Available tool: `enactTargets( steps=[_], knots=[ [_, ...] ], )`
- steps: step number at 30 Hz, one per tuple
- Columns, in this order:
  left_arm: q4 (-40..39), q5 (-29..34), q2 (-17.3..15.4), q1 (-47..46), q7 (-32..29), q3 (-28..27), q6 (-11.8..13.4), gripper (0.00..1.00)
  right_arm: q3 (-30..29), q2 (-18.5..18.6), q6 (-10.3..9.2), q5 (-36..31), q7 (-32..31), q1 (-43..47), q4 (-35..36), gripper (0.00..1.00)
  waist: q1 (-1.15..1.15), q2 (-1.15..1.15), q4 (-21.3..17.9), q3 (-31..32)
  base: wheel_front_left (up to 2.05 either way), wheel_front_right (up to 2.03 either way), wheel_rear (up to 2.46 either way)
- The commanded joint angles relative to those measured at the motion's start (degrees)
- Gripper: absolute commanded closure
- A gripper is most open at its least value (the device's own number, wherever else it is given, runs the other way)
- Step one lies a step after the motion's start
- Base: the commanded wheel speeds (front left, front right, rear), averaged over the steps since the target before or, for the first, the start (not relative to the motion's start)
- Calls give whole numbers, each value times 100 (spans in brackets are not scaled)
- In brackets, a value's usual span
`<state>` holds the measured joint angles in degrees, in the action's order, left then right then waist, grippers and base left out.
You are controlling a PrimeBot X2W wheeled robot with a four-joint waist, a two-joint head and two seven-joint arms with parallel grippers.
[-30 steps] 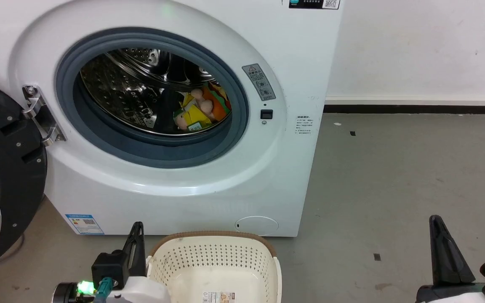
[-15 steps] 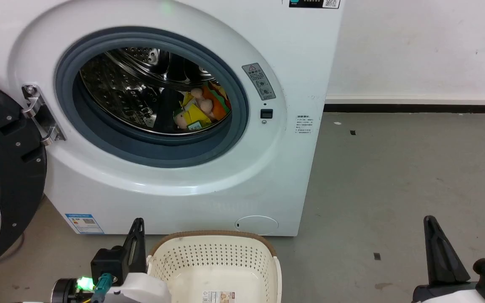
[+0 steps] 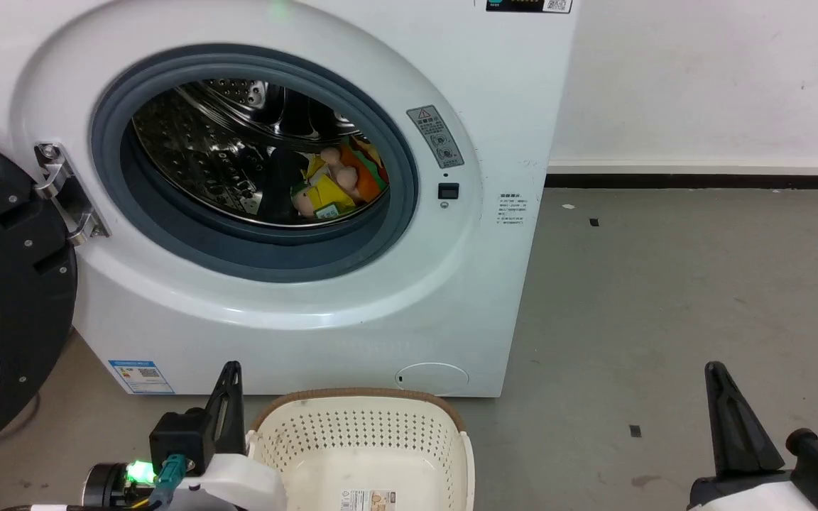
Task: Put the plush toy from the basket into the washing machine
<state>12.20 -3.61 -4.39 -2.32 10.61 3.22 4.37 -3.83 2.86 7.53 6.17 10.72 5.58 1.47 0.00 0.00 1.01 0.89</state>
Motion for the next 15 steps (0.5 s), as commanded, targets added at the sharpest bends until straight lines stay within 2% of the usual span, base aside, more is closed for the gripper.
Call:
enactTargets(
  steps=[1,15],
  knots=[
    [-73,33,10,68,-31,-14,-23,100,17,0,-1,-47,-37,-94,-23,100,0,0,-2,-2,0,0,0],
    [-255,85,33,94,-195,-63,-89,100,75,1,-2,-138,-202,-168,-43,100,0,0,-18,-15,0,0,0]
  ],
)
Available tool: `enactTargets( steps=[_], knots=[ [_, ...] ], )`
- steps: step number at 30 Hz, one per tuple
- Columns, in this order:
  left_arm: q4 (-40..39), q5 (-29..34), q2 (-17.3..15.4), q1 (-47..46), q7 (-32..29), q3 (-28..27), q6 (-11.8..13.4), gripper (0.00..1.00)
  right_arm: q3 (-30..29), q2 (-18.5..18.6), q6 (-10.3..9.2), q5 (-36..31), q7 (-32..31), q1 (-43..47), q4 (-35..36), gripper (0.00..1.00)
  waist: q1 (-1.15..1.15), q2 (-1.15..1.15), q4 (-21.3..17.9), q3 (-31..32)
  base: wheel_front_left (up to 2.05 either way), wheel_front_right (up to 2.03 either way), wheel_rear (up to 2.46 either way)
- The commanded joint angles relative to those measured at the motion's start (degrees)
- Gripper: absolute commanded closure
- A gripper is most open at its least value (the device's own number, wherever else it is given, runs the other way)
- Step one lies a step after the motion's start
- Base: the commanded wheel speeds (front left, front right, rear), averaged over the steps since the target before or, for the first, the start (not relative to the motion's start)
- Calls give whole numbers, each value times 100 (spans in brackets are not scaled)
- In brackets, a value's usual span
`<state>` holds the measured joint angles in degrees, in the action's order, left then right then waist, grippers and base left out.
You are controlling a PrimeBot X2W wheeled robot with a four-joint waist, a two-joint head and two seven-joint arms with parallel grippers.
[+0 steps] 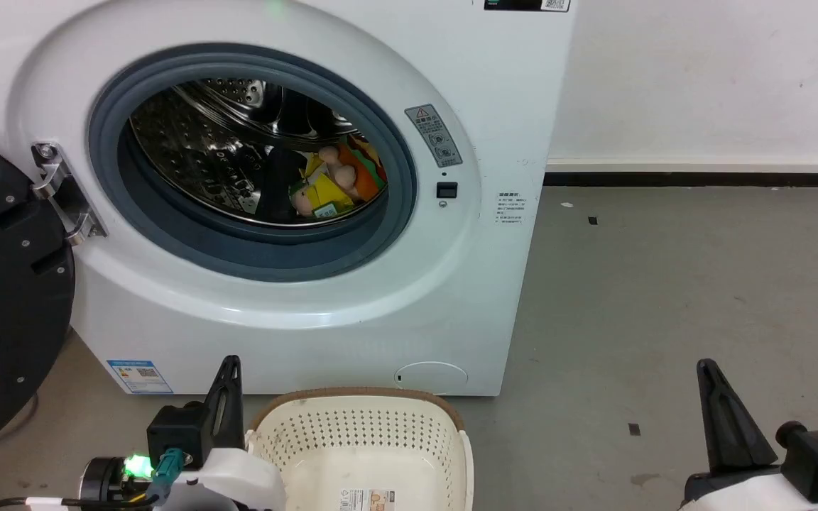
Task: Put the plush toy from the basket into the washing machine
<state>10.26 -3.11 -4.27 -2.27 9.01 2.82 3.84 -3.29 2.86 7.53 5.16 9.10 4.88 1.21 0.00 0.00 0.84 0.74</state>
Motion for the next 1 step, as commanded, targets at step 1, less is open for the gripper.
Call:
enactTargets(
  steps=[1],
  knots=[
    [-74,40,22,91,-47,-26,-40,100,25,1,-2,-43,-52,-103,-19,100,0,0,-2,-2,0,0,0]
  ],
)
